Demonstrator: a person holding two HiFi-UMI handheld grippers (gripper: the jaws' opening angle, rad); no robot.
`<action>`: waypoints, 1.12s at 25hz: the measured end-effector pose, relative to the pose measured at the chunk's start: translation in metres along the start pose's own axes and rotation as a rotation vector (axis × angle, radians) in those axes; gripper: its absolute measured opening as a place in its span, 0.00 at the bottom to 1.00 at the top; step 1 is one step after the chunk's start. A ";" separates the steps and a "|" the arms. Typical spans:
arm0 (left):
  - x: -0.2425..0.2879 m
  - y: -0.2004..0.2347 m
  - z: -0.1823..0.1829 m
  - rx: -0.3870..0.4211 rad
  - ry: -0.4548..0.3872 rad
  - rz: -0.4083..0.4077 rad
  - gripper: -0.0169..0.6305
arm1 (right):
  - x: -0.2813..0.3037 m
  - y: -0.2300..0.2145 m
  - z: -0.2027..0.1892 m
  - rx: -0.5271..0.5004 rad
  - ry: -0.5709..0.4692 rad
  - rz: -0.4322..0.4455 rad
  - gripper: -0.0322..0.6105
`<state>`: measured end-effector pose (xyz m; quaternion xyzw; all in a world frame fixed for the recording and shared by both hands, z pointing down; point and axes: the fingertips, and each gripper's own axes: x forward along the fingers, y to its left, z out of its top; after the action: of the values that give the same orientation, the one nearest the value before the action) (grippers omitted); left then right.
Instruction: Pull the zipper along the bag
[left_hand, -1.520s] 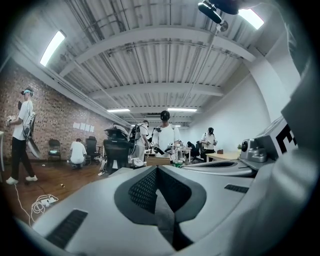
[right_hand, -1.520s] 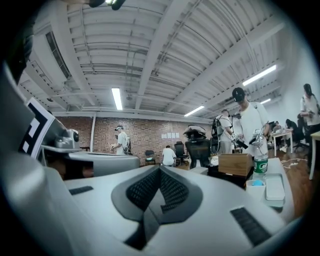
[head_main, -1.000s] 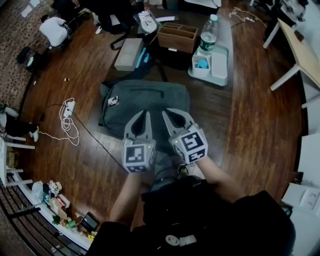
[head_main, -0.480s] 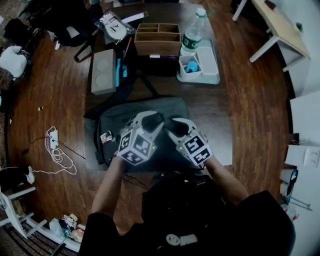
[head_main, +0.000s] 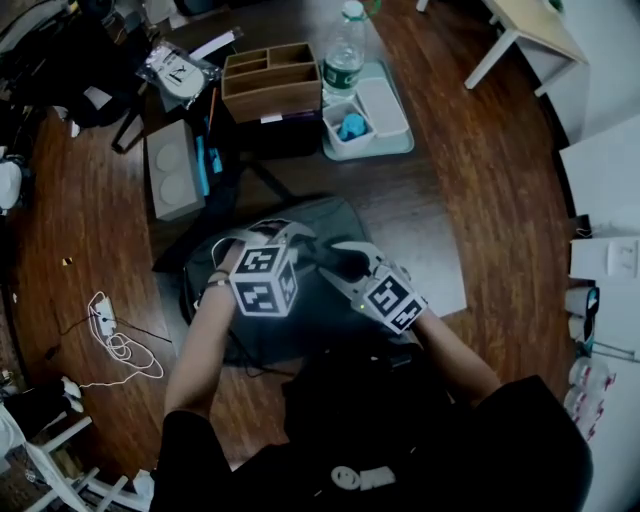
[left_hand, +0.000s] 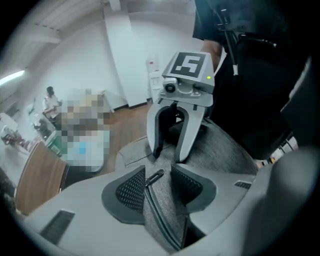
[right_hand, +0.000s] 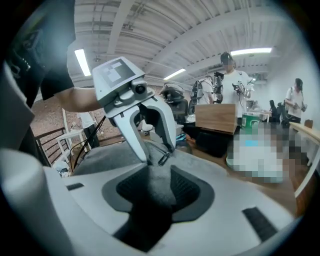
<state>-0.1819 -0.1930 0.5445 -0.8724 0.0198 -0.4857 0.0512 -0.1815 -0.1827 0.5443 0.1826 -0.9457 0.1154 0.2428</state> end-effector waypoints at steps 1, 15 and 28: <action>0.000 -0.002 0.000 0.042 0.007 -0.044 0.28 | 0.000 0.000 0.000 0.003 -0.001 0.003 0.31; 0.009 -0.008 0.004 0.259 0.126 -0.378 0.23 | 0.001 -0.002 0.000 0.003 -0.037 0.026 0.31; 0.012 -0.020 -0.002 0.392 0.198 -0.566 0.13 | 0.002 -0.001 -0.002 -0.008 -0.022 0.032 0.31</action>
<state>-0.1774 -0.1741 0.5582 -0.7656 -0.3115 -0.5573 0.0788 -0.1816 -0.1836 0.5475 0.1678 -0.9516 0.1135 0.2311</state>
